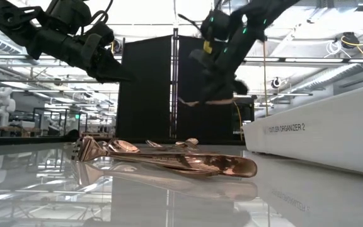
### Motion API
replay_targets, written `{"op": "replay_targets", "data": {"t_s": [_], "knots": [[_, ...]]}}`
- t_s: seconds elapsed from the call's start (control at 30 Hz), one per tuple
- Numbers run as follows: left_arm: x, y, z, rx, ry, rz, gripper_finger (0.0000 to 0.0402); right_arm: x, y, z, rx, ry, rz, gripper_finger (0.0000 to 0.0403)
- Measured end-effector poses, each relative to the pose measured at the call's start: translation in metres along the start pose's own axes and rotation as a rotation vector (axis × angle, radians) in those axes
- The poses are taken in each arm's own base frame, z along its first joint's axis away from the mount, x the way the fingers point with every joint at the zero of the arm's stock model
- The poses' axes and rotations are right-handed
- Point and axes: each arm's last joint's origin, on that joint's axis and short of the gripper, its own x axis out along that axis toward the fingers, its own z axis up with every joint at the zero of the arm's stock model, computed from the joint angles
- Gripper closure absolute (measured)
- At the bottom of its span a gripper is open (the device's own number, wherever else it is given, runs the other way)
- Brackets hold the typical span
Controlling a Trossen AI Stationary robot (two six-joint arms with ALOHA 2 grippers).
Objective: Sort silverware
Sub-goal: Put the brown fork in the white silverware organizer
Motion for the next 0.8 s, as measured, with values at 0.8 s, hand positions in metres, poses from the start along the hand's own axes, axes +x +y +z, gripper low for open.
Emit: {"op": "replay_targets", "data": {"t_s": [0.8], "knots": [[-0.001, -0.005, 0.021, 0.107, -0.163, -0.181, 0.0272, -0.089, 0.114, -0.21, 0.541, 0.048, -0.263, 0.0402]]}}
